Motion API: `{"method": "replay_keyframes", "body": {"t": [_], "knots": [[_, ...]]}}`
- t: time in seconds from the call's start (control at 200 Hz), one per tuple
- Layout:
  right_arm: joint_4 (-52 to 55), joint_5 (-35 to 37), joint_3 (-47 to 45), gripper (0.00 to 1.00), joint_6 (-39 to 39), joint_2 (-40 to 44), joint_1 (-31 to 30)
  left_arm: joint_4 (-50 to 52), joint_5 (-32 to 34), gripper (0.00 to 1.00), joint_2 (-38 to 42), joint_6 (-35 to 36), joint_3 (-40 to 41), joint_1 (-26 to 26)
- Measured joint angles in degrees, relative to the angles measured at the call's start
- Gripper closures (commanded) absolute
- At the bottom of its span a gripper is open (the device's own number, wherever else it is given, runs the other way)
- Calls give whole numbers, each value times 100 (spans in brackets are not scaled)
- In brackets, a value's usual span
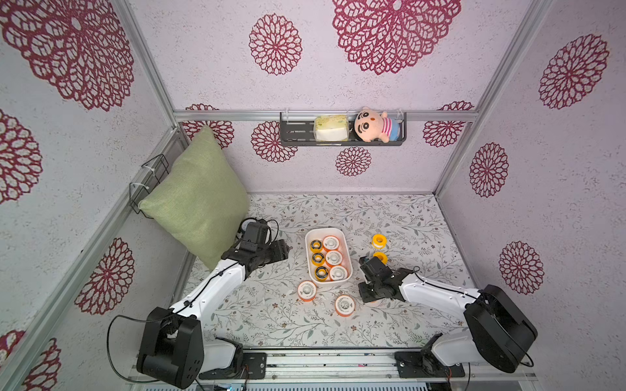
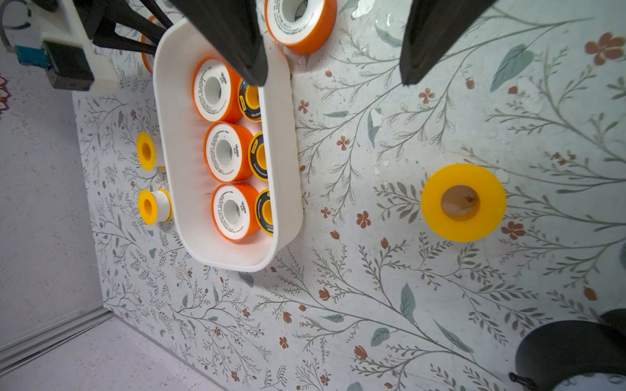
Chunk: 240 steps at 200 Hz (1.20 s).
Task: Put the sealing tape into the storage box
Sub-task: Pick up the sealing tape at the center of the board.
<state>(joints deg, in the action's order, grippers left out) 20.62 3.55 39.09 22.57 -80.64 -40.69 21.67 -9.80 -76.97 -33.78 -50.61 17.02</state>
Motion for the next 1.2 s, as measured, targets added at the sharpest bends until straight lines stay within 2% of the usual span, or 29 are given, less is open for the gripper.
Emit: {"method": "replay_keyframes", "body": {"t": [0.26, 0.43, 0.545, 0.67, 0.765, 0.951, 1.201], "knots": [[-197, 122, -55, 76, 166, 175, 42, -203, -70, 38, -837, -122, -385, 516], [-348, 13, -90, 76, 216, 280, 328, -323, -111, 43, -1362, -151, -800, 713], [-474, -197, -138, 76, 251, 393, 592, -407, -125, 45, -1631, -168, -1003, 763], [-625, -444, -151, 76, 251, 522, 870, -466, -151, 54, -1912, -195, -1174, 793], [-734, -621, -151, 75, 251, 610, 1008, -511, -205, 57, -2140, -192, -1287, 802], [-879, -885, -138, 75, 243, 632, 1204, -540, -297, 72, -2361, -208, -1355, 844], [-909, -1137, 323, 75, 190, 590, 1281, -555, -291, 73, -2479, -227, -1440, 874]]}}
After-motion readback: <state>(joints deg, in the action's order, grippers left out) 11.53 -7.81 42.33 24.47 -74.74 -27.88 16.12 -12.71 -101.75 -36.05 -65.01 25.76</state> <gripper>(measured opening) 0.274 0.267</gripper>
